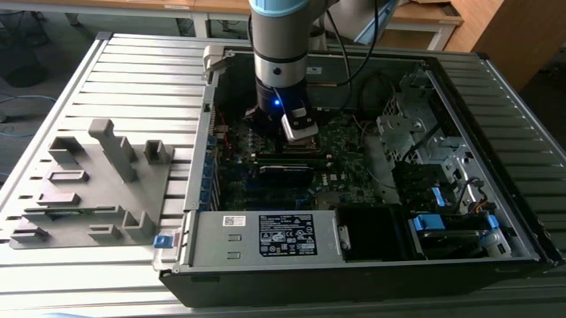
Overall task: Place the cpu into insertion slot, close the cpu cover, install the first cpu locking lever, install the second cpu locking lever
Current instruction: 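Install the second cpu locking lever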
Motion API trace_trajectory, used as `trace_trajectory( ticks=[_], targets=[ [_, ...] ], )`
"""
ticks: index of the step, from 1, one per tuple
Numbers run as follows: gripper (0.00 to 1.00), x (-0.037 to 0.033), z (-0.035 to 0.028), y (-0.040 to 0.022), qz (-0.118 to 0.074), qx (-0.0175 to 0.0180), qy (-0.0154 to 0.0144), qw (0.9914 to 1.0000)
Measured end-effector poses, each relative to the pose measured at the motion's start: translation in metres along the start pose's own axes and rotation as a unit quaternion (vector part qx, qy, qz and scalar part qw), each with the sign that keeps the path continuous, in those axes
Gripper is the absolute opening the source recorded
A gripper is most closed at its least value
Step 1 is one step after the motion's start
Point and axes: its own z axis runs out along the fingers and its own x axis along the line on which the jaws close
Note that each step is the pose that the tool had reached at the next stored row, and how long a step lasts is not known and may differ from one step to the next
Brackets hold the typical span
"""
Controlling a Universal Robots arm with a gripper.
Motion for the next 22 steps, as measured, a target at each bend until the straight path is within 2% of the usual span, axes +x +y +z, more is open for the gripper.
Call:
trace_trajectory(
  ticks=[11,22],
  targets=[
    [0.11,0.0026,0.0013,-0.0005,-0.025,-0.0033,0.0006,0.99968],
    [0.11,0.0028,0.0014,-0.0005,-0.029,-0.0036,0.0007,0.99957]
  ],
)
